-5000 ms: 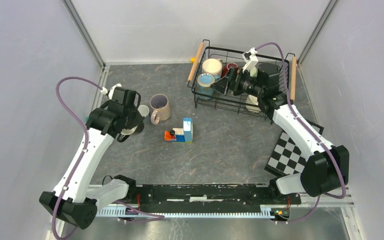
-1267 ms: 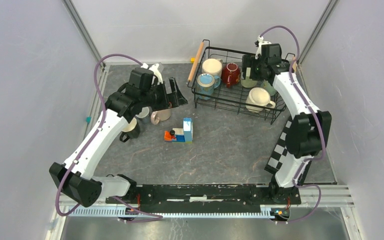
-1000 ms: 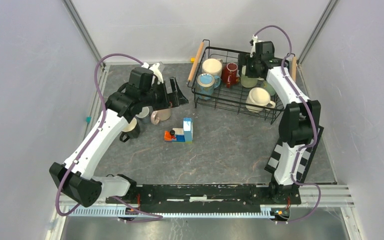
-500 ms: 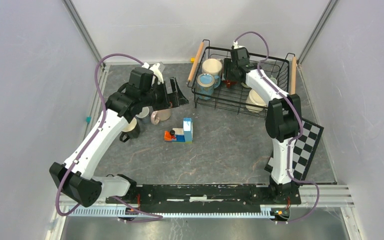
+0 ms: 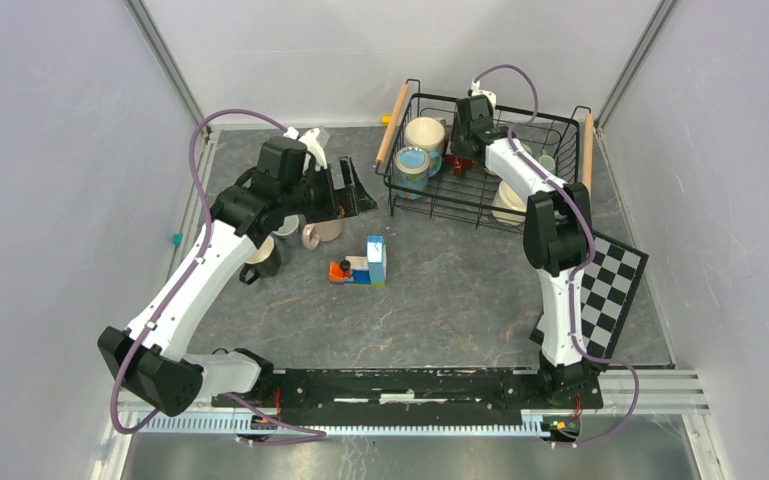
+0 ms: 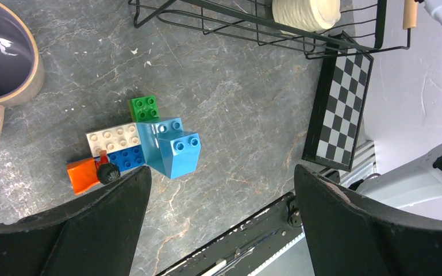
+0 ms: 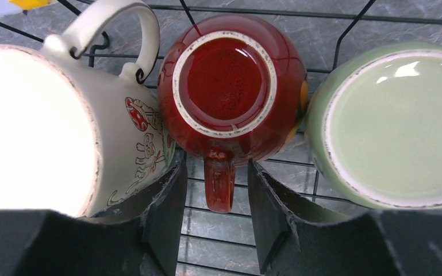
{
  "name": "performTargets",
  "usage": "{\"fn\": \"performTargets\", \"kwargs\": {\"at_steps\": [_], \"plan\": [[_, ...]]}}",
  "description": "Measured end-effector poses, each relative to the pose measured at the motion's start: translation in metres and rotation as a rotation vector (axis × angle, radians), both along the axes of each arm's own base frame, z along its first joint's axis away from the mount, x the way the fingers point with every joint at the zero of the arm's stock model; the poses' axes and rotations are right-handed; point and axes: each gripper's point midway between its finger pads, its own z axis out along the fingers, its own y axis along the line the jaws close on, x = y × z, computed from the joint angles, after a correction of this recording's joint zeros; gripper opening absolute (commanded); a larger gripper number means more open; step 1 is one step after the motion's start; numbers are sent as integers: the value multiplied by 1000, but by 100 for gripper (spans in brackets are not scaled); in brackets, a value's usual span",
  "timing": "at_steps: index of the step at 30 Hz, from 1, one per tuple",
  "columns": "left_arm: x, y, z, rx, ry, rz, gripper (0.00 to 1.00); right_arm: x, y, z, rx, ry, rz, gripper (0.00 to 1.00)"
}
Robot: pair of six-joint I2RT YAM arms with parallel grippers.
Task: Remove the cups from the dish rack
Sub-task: Unload the cup from the dish rack.
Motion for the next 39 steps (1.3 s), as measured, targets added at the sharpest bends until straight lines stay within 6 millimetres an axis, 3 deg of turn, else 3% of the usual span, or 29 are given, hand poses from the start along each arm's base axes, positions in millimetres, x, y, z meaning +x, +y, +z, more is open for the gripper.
{"fn": "performTargets", "kwargs": {"at_steps": [5,21,30,34,39], "plan": [[0,0,0,0,0,0,100,0,3,-15,3,23,-11,46],[-1,0,-3,3,6,0,100,0,0,-24,13,14,-71,42],[-1,0,-5,5,10,0,100,-13,-1,-55,20,70,-87,42],[-1,0,-5,5,10,0,100,-14,-1,-59,21,75,-87,42],[-1,0,-5,5,11,0,100,-12,1,-63,24,74,-82,34]]}}
